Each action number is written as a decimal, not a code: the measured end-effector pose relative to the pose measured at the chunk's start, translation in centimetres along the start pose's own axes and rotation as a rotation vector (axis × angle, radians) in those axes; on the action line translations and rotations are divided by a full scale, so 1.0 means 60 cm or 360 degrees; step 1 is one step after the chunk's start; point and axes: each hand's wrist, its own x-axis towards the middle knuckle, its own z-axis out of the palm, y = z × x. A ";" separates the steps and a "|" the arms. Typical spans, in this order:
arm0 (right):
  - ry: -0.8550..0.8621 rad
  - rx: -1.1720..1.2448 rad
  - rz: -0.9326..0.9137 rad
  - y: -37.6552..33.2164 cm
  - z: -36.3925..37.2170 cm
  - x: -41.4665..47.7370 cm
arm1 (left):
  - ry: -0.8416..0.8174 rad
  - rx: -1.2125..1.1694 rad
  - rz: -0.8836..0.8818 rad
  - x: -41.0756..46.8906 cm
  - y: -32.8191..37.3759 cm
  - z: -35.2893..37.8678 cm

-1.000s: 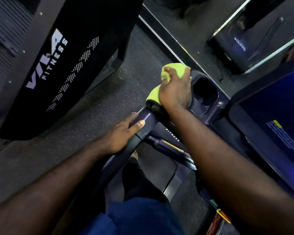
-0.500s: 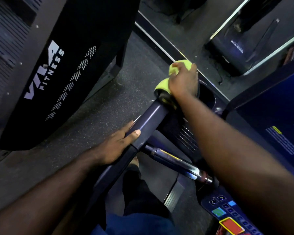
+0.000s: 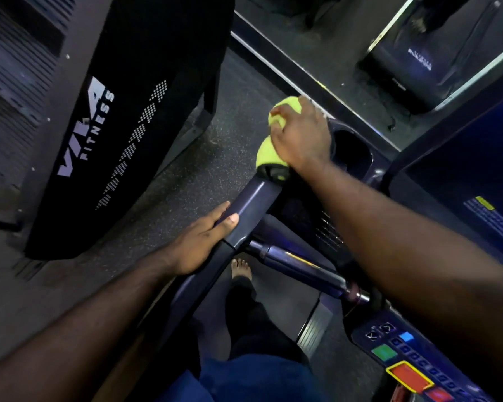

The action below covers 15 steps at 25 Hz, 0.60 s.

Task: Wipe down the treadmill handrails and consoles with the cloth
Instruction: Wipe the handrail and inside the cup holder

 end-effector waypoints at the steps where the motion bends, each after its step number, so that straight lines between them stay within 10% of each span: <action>1: 0.0003 0.0029 0.0094 -0.002 -0.006 0.009 | 0.0023 -0.0017 -0.0020 0.001 -0.002 0.001; 9: 0.0112 0.0211 -0.0272 -0.049 0.016 -0.193 | 0.0042 -0.0591 -0.0198 -0.025 0.025 0.017; 15: 0.0091 0.0185 0.0165 -0.023 -0.013 -0.113 | 0.0205 0.0338 -0.0140 -0.003 0.074 0.006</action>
